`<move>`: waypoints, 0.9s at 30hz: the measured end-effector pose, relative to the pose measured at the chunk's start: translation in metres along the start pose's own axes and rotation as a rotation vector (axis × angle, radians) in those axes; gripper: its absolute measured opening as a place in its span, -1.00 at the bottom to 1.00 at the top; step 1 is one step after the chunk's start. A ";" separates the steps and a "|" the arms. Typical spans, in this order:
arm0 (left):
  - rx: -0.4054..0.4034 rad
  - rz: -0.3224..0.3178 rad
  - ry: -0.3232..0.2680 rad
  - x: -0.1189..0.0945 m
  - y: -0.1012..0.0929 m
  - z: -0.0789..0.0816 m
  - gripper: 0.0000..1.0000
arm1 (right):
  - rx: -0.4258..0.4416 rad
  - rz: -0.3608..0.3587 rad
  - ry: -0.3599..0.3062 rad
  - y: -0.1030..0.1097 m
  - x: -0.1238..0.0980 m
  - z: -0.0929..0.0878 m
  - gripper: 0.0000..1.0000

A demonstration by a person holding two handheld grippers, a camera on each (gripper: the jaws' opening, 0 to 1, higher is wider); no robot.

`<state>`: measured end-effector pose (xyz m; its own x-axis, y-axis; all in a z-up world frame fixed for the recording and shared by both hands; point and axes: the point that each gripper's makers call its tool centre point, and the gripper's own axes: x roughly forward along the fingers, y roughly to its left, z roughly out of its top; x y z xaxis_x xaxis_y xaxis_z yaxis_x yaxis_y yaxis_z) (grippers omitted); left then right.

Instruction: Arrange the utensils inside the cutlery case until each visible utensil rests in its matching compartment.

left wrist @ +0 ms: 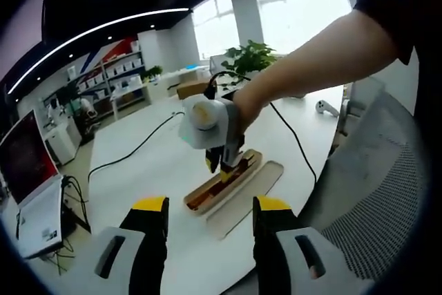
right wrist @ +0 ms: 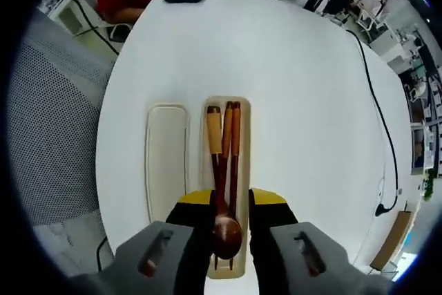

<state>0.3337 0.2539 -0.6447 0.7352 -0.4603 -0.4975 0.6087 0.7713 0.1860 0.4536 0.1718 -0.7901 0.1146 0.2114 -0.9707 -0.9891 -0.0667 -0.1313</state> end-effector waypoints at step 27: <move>0.054 -0.013 -0.038 -0.002 -0.008 0.010 0.05 | 0.167 -0.104 -0.059 0.017 -0.054 -0.043 -0.35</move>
<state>0.3307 0.2441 -0.6365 0.7370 -0.4874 -0.4683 0.6330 0.7406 0.2255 0.4344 0.1175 -0.7486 0.2160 0.2659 -0.9395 -0.9744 0.1196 -0.1902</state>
